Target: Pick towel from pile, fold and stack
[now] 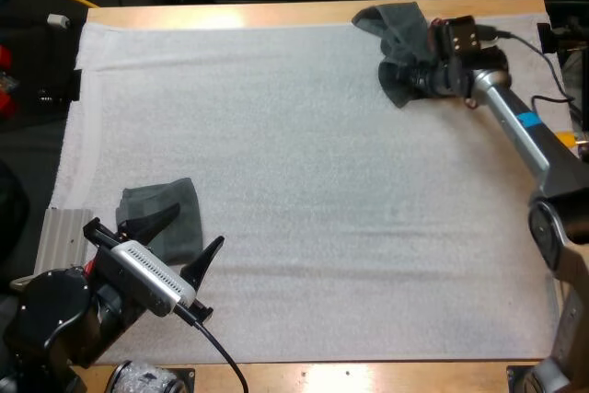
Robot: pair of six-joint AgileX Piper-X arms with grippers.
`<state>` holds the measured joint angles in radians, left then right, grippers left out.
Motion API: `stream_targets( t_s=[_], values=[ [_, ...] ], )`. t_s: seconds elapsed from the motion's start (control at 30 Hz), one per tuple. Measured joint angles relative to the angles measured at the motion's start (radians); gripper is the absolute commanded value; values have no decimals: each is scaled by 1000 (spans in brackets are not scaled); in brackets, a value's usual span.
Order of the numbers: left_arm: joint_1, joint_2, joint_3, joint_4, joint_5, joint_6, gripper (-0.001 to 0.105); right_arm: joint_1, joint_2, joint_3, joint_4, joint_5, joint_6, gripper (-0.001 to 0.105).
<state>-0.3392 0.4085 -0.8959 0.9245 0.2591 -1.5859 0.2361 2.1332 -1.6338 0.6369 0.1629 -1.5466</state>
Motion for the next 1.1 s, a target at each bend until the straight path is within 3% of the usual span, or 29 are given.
stream_targets(
  t_s=[0.2, 0.27, 0.43, 0.7, 0.97, 1.1],
  values=[
    [0, 0, 0, 0, 0, 0, 59, -17, 36, -2, -85, 12, 0, 52],
    [0, 0, 0, 0, 0, 0, 59, -25, 35, -1, -107, 22, 0, 44],
    [0, 0, 0, 0, 0, 0, 59, -35, 35, -2, -132, 36, 0, 1],
    [0, 18, 0, 0, 0, 0, 59, -35, 30, -8, -88, 14, -9, 0],
    [0, 60, 0, 0, 0, 0, 59, 5, -114, -8, 40, 17, -195, 0],
    [0, 60, -7, 0, 0, 0, 59, 29, -241, -8, 74, 13, -236, 0]
  ],
)
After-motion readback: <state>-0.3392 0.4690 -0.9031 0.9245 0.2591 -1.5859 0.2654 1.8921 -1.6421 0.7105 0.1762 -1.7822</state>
